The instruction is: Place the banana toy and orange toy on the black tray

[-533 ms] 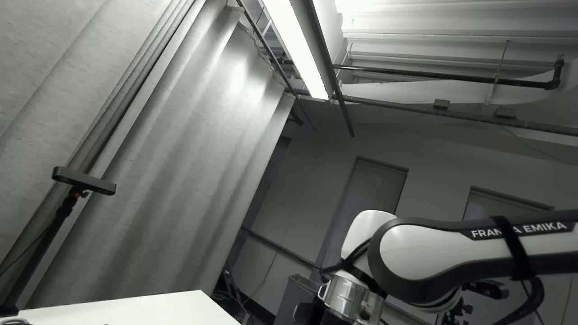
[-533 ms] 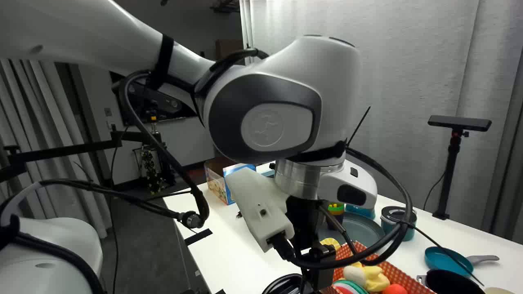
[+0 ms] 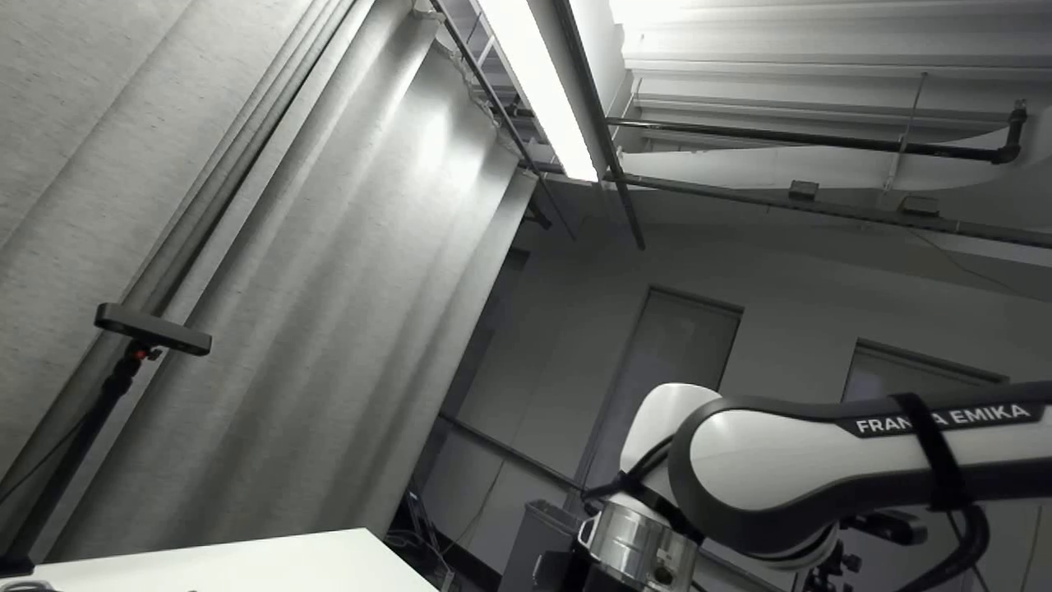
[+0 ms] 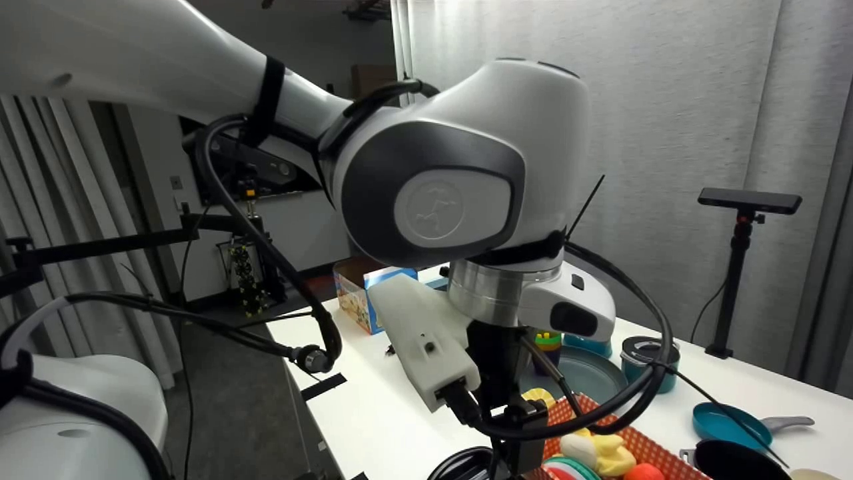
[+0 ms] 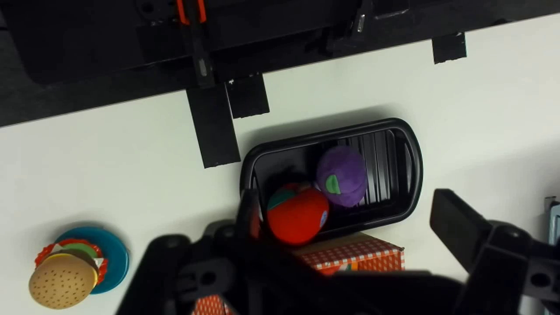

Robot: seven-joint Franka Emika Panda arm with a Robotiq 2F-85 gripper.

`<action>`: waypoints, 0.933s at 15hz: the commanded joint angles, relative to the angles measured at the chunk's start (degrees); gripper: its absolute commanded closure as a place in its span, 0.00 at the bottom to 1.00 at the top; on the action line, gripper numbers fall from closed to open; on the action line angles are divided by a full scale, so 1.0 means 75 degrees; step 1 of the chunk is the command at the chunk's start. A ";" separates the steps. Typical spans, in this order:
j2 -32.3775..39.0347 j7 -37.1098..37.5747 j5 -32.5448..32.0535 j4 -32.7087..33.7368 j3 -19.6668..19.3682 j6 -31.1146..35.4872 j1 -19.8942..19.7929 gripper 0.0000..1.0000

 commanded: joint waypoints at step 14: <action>0.1571 -0.0077 0.0232 0.0126 0.0513 0.2746 0.0267 0.00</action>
